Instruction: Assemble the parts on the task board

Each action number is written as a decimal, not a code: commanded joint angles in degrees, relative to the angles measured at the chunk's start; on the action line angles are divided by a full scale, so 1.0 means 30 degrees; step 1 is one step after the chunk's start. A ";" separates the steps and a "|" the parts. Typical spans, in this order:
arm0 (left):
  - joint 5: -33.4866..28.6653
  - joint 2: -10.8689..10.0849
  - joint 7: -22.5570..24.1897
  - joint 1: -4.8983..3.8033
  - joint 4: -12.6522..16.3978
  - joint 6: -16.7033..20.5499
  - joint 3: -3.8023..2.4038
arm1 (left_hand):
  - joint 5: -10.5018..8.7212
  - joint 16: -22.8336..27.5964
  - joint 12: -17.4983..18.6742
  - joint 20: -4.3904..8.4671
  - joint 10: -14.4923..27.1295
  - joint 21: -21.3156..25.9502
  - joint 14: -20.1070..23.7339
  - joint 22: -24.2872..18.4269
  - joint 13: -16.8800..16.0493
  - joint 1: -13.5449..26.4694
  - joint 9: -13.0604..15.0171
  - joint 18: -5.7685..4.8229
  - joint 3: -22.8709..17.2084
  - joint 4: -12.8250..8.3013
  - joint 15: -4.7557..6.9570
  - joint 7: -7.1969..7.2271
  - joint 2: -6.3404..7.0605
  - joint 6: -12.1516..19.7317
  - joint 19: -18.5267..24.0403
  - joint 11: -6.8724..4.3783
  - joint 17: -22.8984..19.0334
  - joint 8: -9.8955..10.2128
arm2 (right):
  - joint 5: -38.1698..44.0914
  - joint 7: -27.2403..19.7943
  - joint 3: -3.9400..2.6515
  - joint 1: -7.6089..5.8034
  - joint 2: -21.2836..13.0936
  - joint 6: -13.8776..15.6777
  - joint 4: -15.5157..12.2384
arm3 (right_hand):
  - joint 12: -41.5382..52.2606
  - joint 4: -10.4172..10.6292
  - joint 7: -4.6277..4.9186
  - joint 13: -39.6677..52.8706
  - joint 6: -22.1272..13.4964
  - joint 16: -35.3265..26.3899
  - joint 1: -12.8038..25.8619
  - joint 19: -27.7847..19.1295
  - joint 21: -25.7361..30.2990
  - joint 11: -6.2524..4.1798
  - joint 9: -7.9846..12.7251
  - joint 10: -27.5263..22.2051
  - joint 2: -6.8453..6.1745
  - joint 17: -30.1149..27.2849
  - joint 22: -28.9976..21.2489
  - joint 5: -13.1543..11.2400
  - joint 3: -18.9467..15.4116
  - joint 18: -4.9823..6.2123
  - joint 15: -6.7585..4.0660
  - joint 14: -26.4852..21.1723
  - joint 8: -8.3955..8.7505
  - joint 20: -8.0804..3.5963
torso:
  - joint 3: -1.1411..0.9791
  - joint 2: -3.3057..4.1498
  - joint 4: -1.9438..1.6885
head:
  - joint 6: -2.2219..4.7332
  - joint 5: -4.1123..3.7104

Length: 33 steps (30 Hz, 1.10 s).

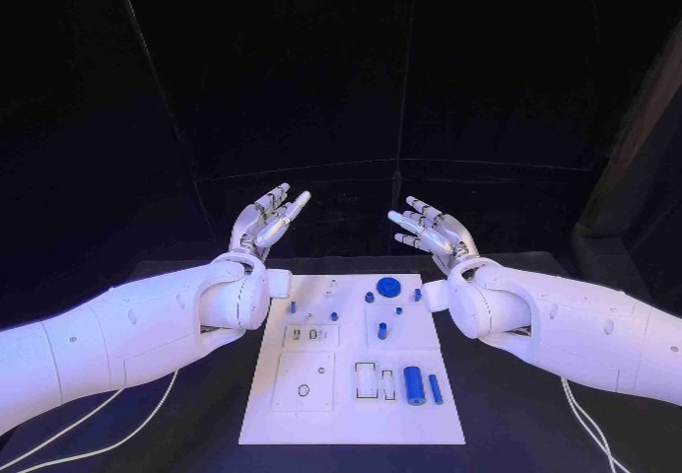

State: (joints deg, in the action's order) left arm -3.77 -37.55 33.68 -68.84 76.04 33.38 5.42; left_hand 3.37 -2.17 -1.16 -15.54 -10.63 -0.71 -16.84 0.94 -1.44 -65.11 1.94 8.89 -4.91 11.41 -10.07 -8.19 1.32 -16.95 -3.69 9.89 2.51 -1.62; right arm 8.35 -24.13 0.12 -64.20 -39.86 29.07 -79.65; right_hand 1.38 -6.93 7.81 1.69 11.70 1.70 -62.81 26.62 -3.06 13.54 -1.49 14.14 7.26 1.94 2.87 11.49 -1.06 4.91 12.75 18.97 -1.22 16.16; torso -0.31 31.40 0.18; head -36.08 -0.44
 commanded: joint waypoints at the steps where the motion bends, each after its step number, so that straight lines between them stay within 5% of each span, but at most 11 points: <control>1: -0.0418 0.0045 0.1171 -0.0059 -0.0095 -0.1479 0.0014 | 0.0110 -0.0290 -0.0161 -0.0327 -0.0650 -0.0278 -0.1175 0.0118 -0.0072 -0.0789 0.0068 0.0330 0.0054 0.0212 -0.0236 -0.1405 -0.0070 -0.0674 -0.0365 0.0243 0.0178 -0.0178 | 0.2257 0.1123 -0.0001 -0.0213 0.0220 -0.3497 0.0474 | 0.0313 -0.0726 0.2669 0.0176 0.1661 0.0429 -0.1520 0.3505 -0.0633 0.0142 -0.0156 0.2280 0.0074 0.0243 0.0328 0.0180 0.0125 0.1054 0.0025 0.3350 -0.0260 0.0169 | -0.0003 0.0000 0.0002 | 0.0000 0.0001; 7: -0.0418 0.0045 0.1171 -0.0059 -0.0095 -0.1479 0.0014 | 0.0106 -0.0512 -0.0198 -0.0340 -0.1175 -0.0507 -0.2121 0.0244 -0.0109 -0.0889 0.0092 0.0244 0.0180 0.0152 -0.0341 -0.1616 -0.0176 -0.1098 -0.0878 0.0458 0.0301 -0.0202 | 0.2787 0.1410 0.0003 -0.0378 0.0409 -0.4371 0.0874 | 0.0933 -0.1212 0.2401 0.0502 0.5260 0.0949 -0.2318 0.5426 -0.1071 0.0166 -0.0461 0.7245 0.0060 0.0503 0.0411 0.0144 0.0194 0.1320 -0.0189 0.8226 -0.0735 0.0152 | -0.0003 0.0000 0.0002 | 0.0000 0.0001; 8: -0.0672 -0.0447 0.0919 -0.0048 -0.0232 -0.2036 0.0018 | 0.0105 -0.0542 -0.0191 -0.0353 -0.1191 -0.0570 -0.2234 0.0277 -0.0106 -0.0895 0.0086 0.0225 0.0207 0.0147 -0.0377 -0.1679 -0.0187 -0.1091 -0.1023 0.0510 0.0313 -0.0192 | 0.4630 0.0419 0.0000 -0.0381 0.0166 -0.2853 0.1722 | 0.1113 -0.1262 0.2148 0.0566 0.6218 0.1042 -0.2416 0.5619 -0.1126 0.0083 -0.0530 0.8475 0.0080 0.0545 0.0407 0.0189 0.0203 0.1397 -0.0271 0.9216 -0.0863 0.0135 | 0.0054 0.0267 0.0038 | -0.0297 0.0373; 10: -0.0672 -0.0568 0.0922 -0.0048 -0.0135 -0.2104 0.0019 | 0.0110 -0.0583 -0.0193 -0.0362 -0.1267 -0.0638 -0.2397 0.0309 -0.0110 -0.0934 0.0090 0.0188 0.0232 0.0119 -0.0419 -0.1735 -0.0216 -0.1174 -0.1174 0.0567 0.0329 -0.0194 | 0.4945 0.0364 -0.0001 -0.0382 0.0099 -0.2670 0.1704 | 0.1330 -0.1329 0.1908 0.0635 0.7539 0.1089 -0.2538 0.5903 -0.1189 -0.0077 -0.0592 1.0259 0.0093 0.0562 0.0390 0.0248 0.0201 0.1518 -0.0429 1.0179 -0.0981 0.0153 | 0.0050 0.0350 0.0055 | -0.0271 0.0433; 15: -0.0671 -0.0827 0.0949 -0.0048 0.0070 -0.2206 0.0021 | 0.0104 -0.0728 -0.0242 -0.0355 -0.1717 -0.0726 -0.2915 0.0339 -0.0149 -0.1097 0.0138 0.0095 0.0267 -0.0006 -0.0488 -0.1827 -0.0286 -0.1694 -0.1370 0.0680 0.0387 -0.0260 | 0.5643 0.0293 -0.0005 -0.0384 -0.0077 -0.2359 0.1590 | 0.1443 -0.1533 0.1890 0.0657 0.9785 0.1087 -0.2816 0.6498 -0.1340 -0.0499 -0.0672 1.2012 0.0114 0.0568 0.0384 0.0266 0.0252 0.1809 -0.0782 1.1382 -0.1101 0.0123 | 0.0060 0.0540 0.0071 | -0.0219 0.0442; 18: -0.0637 -0.1041 0.1010 -0.0047 0.0252 -0.2357 0.0021 | 0.0099 -0.1235 -0.0418 -0.0374 -0.3196 -0.1070 -0.4660 0.0494 -0.0269 -0.1312 0.0240 -0.0020 0.0353 -0.0225 -0.0645 -0.2051 -0.0406 -0.2995 -0.2192 0.0970 0.0607 -0.0425 | 0.6281 0.0343 -0.0008 -0.0387 -0.0230 -0.2168 0.1516 | 0.1468 -0.1749 0.1893 0.0661 1.1251 0.1114 -0.3067 0.7068 -0.1540 -0.0716 -0.0729 1.2816 0.0082 0.0583 0.0415 0.0185 0.0304 0.1906 -0.1004 1.2209 -0.1149 0.0027 | 0.0082 0.0688 0.0049 | -0.0182 0.0463; 22: -0.0531 -0.1384 0.1074 -0.0047 0.0578 -0.2720 0.0022 | 0.0097 -0.2131 -0.0618 -0.0444 -0.5282 -0.2460 -0.7885 0.1126 -0.0395 -0.1568 0.0309 -0.0353 0.0486 -0.0526 -0.1010 -0.2246 -0.0567 -0.4495 -0.5533 0.1304 0.0966 -0.0526 | 0.7268 0.0572 -0.0019 -0.0407 -0.0422 -0.2128 0.1542 | 0.1733 -0.2011 0.1760 0.0683 1.3150 0.1497 -0.3339 0.8671 -0.2238 -0.1079 -0.0807 1.4208 0.0119 0.0648 0.0580 0.0042 0.0407 0.1950 -0.1523 1.3956 -0.1271 -0.0490 | 0.0102 0.0944 -0.0018 | -0.0122 0.0455; 25: -0.0326 -0.1690 0.1079 -0.0048 0.0893 -0.2935 0.0021 | 0.0092 -0.2490 -0.1325 -0.0392 -0.8660 -0.3805 -0.9287 0.1668 -0.0651 -0.1782 0.0357 -0.0197 0.0603 -0.0811 -0.0817 -0.2166 -0.0671 -0.5543 -0.9081 0.1498 0.1051 -0.0570 | 0.8196 0.0789 -0.0026 -0.0520 -0.0512 -0.2127 0.1624 | 0.1736 -0.2274 0.1585 0.0649 1.3923 0.1567 -0.3425 0.9544 -0.2477 -0.1339 -0.0792 1.5094 0.0148 0.0633 0.0529 0.0017 0.0538 0.1922 -0.1882 1.5013 -0.1276 -0.0860 | 0.0129 0.1147 -0.0068 | -0.0072 0.0412; 29: 0.0058 -0.2260 0.1070 -0.0049 0.1540 -0.3226 0.0020 | 0.0090 -0.3124 -0.2339 -0.0318 -1.2272 -0.4859 -1.1682 0.1941 -0.0858 -0.2206 0.0525 0.0448 0.0708 -0.1346 -0.0089 -0.2192 -0.0801 -0.7833 -1.2222 0.0888 0.1232 -0.0826 | 1.0709 0.1560 -0.0036 -0.0791 -0.0554 -0.2449 0.1853 | 0.1597 -0.2799 0.1349 0.0637 1.4732 0.1724 -0.3476 1.0776 -0.2872 -0.1652 -0.0782 1.6114 0.0205 0.0722 0.0530 0.0079 0.0880 0.1901 -0.2384 1.6454 -0.1258 -0.1380 | 0.0165 0.1507 -0.0142 | -0.0022 0.0333; 33: 0.0401 -0.2796 0.0997 -0.0047 0.2232 -0.3588 0.0019 | 0.0083 -0.3658 -0.2948 0.0060 -1.3859 -0.5352 -1.3801 0.1983 -0.0894 -0.2303 0.0688 0.0575 0.0866 -0.1652 0.0488 -0.2014 -0.0943 -1.0672 -1.4120 0.0458 0.1615 -0.1309 | 1.4206 0.2615 -0.0049 -0.1068 -0.0446 -0.3118 0.2134 | 0.1572 -0.3166 0.1114 0.0720 1.5197 0.2211 -0.3328 1.2770 -0.3818 -0.2067 -0.0777 1.7253 -0.0056 0.1061 0.0828 0.0166 0.1013 0.1927 -0.2974 1.8274 -0.1159 -0.2163 | 0.0203 0.1854 -0.0209 | 0.0063 0.0179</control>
State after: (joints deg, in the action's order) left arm -4.43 -45.77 35.58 -68.89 82.15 25.12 5.53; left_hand 3.36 -13.08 -9.88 -15.42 -51.89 -16.68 -57.82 6.87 -4.11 -71.56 3.97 10.18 -2.40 6.62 -8.69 -11.88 -1.26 -48.33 -45.66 11.36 7.29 -5.43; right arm 39.34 -19.59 0.03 -67.16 -41.38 21.46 -73.37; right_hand 5.93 -14.59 12.18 3.58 53.37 6.53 -72.40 57.17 -11.21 9.11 -3.72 60.26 7.87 4.13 4.52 11.90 1.24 10.28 6.39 65.76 -4.61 12.64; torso 0.19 35.99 -0.24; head -35.94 0.31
